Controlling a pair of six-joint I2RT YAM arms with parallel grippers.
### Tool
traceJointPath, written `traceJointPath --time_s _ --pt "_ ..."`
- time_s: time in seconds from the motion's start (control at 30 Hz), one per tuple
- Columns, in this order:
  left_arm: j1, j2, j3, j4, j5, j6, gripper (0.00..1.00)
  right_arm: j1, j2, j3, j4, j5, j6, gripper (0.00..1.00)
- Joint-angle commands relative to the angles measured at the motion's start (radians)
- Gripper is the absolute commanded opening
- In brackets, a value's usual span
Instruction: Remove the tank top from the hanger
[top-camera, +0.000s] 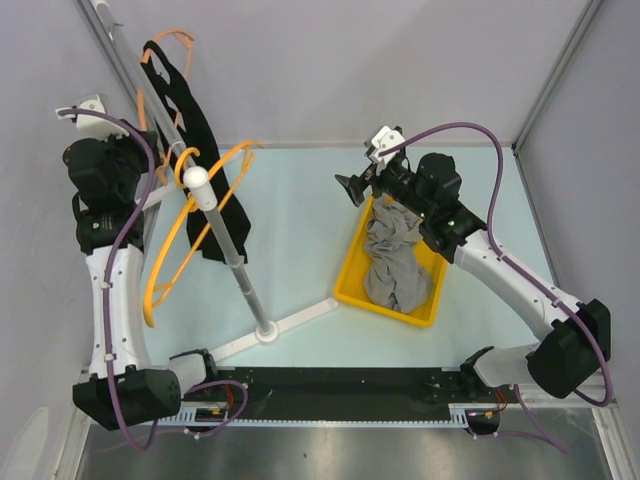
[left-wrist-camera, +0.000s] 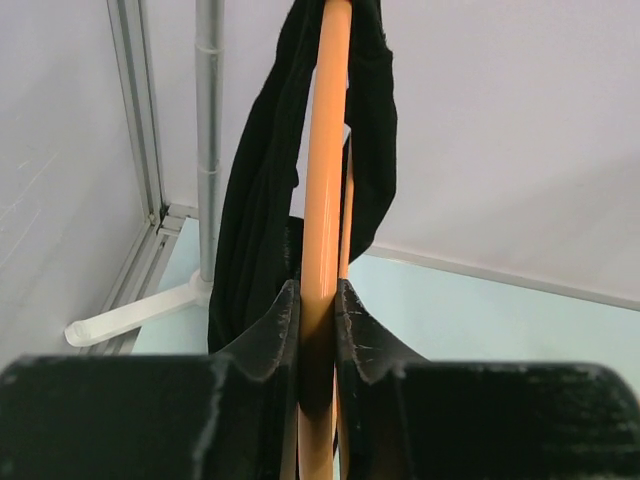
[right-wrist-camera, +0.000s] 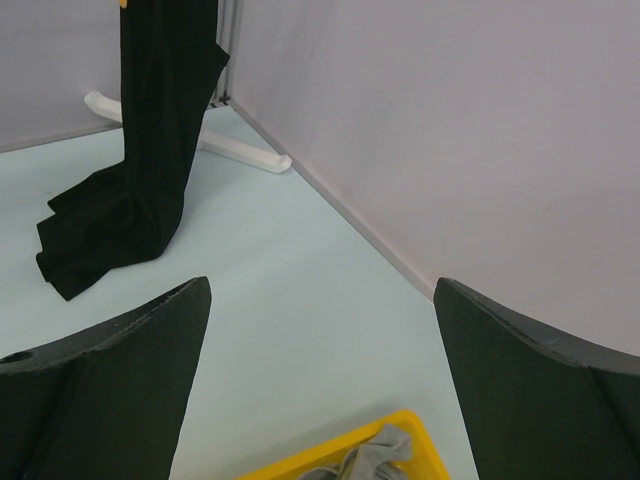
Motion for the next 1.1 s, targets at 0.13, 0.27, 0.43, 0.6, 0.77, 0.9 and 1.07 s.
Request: traceJointPath --time_s 0.13,0.27,0.43,0.6,0.77,0.9,1.07 --pt "0.009 -0.111 0.057 0.078 -0.043 -0.071 0.0 -0.002 -0.027 0.012 0.055 -0.015 0.012 1.0" --pt "0.009 -0.11 0.109 0.074 -0.04 -0.077 0.0 -0.002 -0.023 0.013 0.053 -0.018 0.014 1.0" --pt "0.009 -0.11 0.172 0.072 -0.05 -0.105 0.0 -0.002 -0.02 0.017 0.053 -0.021 0.015 1.0" --pt "0.009 -0.137 0.185 0.052 -0.112 -0.114 0.0 -0.002 -0.014 0.02 0.052 -0.023 0.015 1.0" --pt "0.009 -0.116 0.197 0.038 -0.087 -0.097 0.0 -0.001 -0.008 0.021 0.05 -0.024 0.017 1.0" --pt "0.009 -0.089 0.221 0.084 -0.052 -0.116 0.0 -0.001 -0.013 0.021 0.049 -0.02 0.015 1.0" --pt "0.009 -0.042 0.287 0.124 -0.035 -0.192 0.0 0.001 -0.014 0.029 0.047 -0.021 0.015 1.0"
